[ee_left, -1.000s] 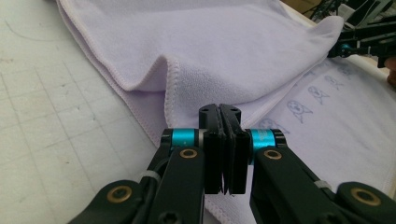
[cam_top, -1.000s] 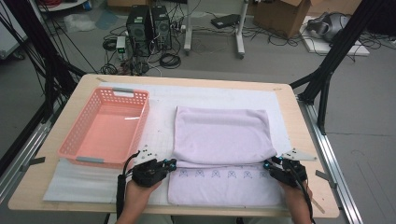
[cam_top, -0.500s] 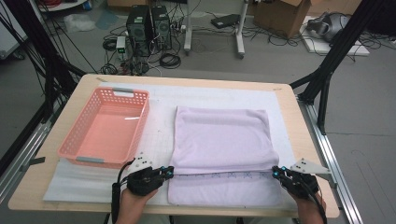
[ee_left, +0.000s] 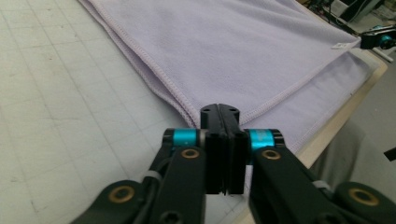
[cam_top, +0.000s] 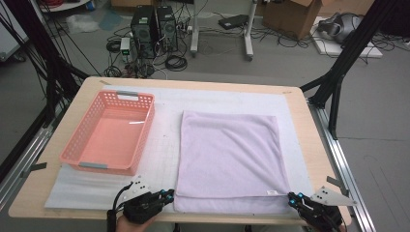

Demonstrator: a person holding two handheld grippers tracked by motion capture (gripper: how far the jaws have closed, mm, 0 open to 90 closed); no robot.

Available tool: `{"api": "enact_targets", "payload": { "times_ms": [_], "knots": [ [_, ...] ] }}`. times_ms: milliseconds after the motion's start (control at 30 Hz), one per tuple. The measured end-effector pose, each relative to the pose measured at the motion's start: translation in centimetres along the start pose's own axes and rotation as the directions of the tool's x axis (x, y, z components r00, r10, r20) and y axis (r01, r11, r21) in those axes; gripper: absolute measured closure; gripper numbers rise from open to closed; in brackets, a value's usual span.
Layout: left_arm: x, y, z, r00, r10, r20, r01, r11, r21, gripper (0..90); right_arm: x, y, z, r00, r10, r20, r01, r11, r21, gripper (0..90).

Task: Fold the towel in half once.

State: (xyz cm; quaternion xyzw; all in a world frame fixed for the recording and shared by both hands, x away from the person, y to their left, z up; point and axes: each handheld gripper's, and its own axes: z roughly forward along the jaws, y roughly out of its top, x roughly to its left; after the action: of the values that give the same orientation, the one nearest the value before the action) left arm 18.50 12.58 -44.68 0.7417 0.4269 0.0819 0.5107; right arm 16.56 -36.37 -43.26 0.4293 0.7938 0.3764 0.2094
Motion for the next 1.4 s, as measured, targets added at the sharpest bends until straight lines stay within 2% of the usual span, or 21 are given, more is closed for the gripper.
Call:
{"api": "enact_targets", "payload": {
  "times_ms": [67,167,233,267,367,467,500,567,633,700,833,867,933,1000,1067,1233,1300,1367,1400],
  "knots": [
    [-0.1,0.1,0.5,0.9999,-0.005,-0.011,0.005,1.0000,0.002,66.9,0.0,0.0,0.1,0.9997,0.021,0.015,-0.021,1.000,-0.003,63.4],
    [-0.2,0.7,1.5,0.9998,0.017,-0.006,-0.017,0.9998,-0.005,57.2,-0.7,0.1,-0.4,0.9942,0.106,0.020,-0.105,0.992,-0.066,53.2],
    [-0.1,1.1,2.3,0.9993,0.032,-0.019,-0.032,0.9995,0.001,53.0,-1.4,0.3,-0.6,0.9845,0.172,0.034,-0.167,0.979,-0.116,49.5],
    [0.0,1.3,2.8,0.9990,0.036,-0.026,-0.036,0.9992,0.014,51.2,-1.6,0.4,-0.5,0.9813,0.188,0.042,-0.182,0.976,-0.120,48.3],
    [0.3,1.7,3.9,0.9979,0.050,-0.041,-0.048,0.9977,0.048,50.6,-1.8,0.5,0.7,0.9794,0.183,0.086,-0.177,0.981,-0.076,44.2],
    [-0.1,1.6,4.6,0.9937,0.090,-0.068,-0.084,0.9933,0.079,59.1,-1.6,0.4,2.0,0.9822,0.166,0.087,-0.165,0.986,-0.025,48.9],
    [-0.3,1.5,4.6,0.9892,0.117,-0.088,-0.110,0.9903,0.085,65.8,-1.5,0.4,2.2,0.9832,0.157,0.093,-0.157,0.988,-0.008,53.7],
    [-0.6,1.4,4.5,0.9851,0.137,-0.103,-0.128,0.9875,0.092,77.7,-1.3,0.4,2.4,0.9884,0.123,0.089,-0.125,0.992,0.014,67.1],
    [-0.7,1.4,4.4,0.9816,0.155,-0.112,-0.145,0.9852,0.091,82.1,-1.1,0.4,2.6,0.9905,0.111,0.081,-0.113,0.993,0.024,72.0],
    [-0.8,1.4,4.2,0.9812,0.156,-0.114,-0.148,0.9862,0.074,83.7,-1.1,0.4,2.6,0.9912,0.110,0.074,-0.112,0.993,0.024,75.4],
    [-1.0,1.5,3.5,0.9820,0.156,-0.106,-0.152,0.9873,0.044,84.2,-1.1,0.3,2.8,0.9906,0.118,0.069,-0.120,0.992,0.026,75.6],
    [-1.1,1.6,3.3,0.9816,0.160,-0.105,-0.157,0.9871,0.032,84.2,-1.1,0.4,2.8,0.9920,0.104,0.071,-0.106,0.994,0.028,76.7],
    [-1.2,1.6,3.0,0.9805,0.168,-0.101,-0.168,0.9857,0.015,84.3,-0.9,0.5,2.9,0.9943,0.075,0.076,-0.078,0.997,0.030,84.8],
    [-1.2,1.7,2.8,0.9813,0.168,-0.094,-0.168,0.9857,0.004,84.5,-0.7,0.6,3.0,0.9955,0.062,0.072,-0.065,0.997,0.039,86.2],
    [-1.1,1.7,2.7,0.9838,0.155,-0.090,-0.156,0.9877,-0.004,84.4,-0.8,0.6,2.9,0.9947,0.080,0.064,-0.082,0.996,0.033,86.5],
    [-0.7,1.7,2.3,0.9869,0.136,-0.086,-0.139,0.9900,-0.024,83.4,-1.2,0.6,1.9,0.9916,0.120,0.049,-0.119,0.993,-0.025,86.9],
    [-0.7,1.7,2.3,0.9883,0.129,-0.081,-0.131,0.9911,-0.021,80.4,-1.2,0.7,1.8,0.9918,0.119,0.046,-0.118,0.993,-0.029,86.9],
    [-0.6,1.6,2.4,0.9915,0.108,-0.072,-0.109,0.9940,-0.011,71.1,-1.2,0.6,2.0,0.9919,0.121,0.039,-0.120,0.992,-0.022,86.8],
    [-0.6,1.6,2.5,0.9925,0.104,-0.063,-0.105,0.9944,-0.010,69.5,-1.2,0.5,2.2,0.9923,0.119,0.035,-0.118,0.993,-0.015,86.7]
  ]
}}
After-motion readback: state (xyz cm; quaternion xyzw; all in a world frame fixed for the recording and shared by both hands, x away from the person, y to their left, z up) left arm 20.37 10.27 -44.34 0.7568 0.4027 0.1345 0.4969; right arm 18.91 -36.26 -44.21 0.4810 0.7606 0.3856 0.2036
